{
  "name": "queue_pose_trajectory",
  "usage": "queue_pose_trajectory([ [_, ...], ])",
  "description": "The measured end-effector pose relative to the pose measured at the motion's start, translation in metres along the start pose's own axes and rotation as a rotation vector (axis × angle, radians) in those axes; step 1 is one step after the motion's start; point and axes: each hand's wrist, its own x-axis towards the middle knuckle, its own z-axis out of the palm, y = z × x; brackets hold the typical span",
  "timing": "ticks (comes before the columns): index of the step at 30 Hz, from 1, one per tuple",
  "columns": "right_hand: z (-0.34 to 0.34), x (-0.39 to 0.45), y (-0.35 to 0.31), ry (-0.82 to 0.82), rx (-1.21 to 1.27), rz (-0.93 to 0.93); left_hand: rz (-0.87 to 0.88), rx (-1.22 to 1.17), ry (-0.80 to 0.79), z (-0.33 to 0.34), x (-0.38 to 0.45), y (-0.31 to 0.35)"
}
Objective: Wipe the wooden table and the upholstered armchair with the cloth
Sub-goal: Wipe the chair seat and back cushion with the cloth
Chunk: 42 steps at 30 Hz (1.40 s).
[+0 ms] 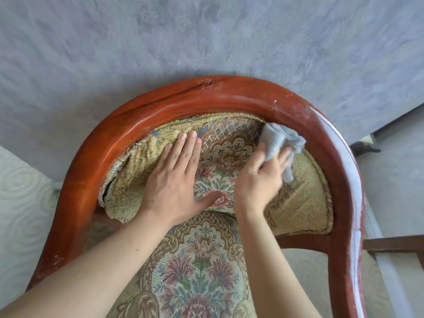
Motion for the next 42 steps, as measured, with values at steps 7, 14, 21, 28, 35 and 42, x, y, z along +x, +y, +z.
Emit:
queue_pose_trajectory([
  [7, -0.005, -0.009, -0.018, -0.465, 0.062, -0.319, 0.021, -0.056, 0.011, -0.003, 0.001, -0.004],
  [14, -0.088, 0.009, -0.014, 0.096, 0.688, 0.351, 0.055, 0.014, 0.003, 0.000, -0.001, -0.008],
  [21, -0.061, 0.027, 0.010, 0.141, -0.032, -0.018, 0.045, -0.005, 0.008, 0.004, -0.001, -0.008],
  [28, -0.002, 0.010, 0.001, -0.171, -0.136, -0.325, 0.040, 0.004, 0.017, 0.005, -0.001, -0.006],
  [35, -0.068, 0.015, -0.029, -0.026, 0.640, 0.222, 0.058, 0.036, 0.032, 0.006, -0.001, -0.008],
  [42, -0.076, 0.018, 0.000, 0.104, 0.102, -0.117, 0.028, 0.009, -0.015, 0.002, -0.001, -0.004],
])
